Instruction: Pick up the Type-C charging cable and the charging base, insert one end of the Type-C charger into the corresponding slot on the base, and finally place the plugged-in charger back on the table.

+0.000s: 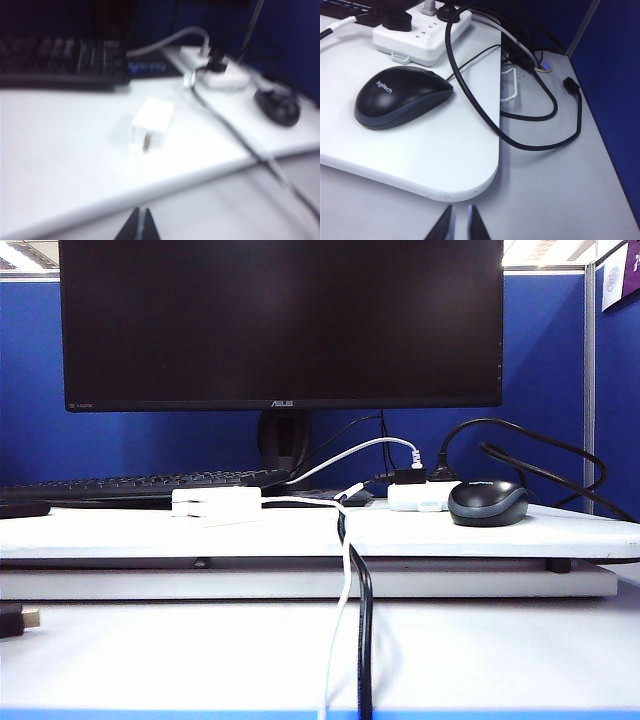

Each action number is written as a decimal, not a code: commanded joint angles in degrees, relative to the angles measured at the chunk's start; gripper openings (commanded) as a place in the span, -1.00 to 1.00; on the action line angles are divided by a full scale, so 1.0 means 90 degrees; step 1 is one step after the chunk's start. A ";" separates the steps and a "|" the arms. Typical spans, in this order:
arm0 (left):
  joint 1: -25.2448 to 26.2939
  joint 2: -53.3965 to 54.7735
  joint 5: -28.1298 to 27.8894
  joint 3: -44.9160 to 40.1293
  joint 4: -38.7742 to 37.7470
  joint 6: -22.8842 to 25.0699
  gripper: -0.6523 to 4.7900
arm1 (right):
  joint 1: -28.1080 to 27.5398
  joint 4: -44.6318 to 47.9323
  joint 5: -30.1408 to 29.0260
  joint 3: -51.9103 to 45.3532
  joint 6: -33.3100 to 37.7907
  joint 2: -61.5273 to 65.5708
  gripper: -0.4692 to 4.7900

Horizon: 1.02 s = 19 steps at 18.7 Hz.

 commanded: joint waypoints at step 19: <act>0.2215 -0.0306 -0.0503 -0.0454 -0.0228 0.1338 -0.78 | 0.0007 0.0058 0.0002 0.0019 0.0027 -0.0012 -0.64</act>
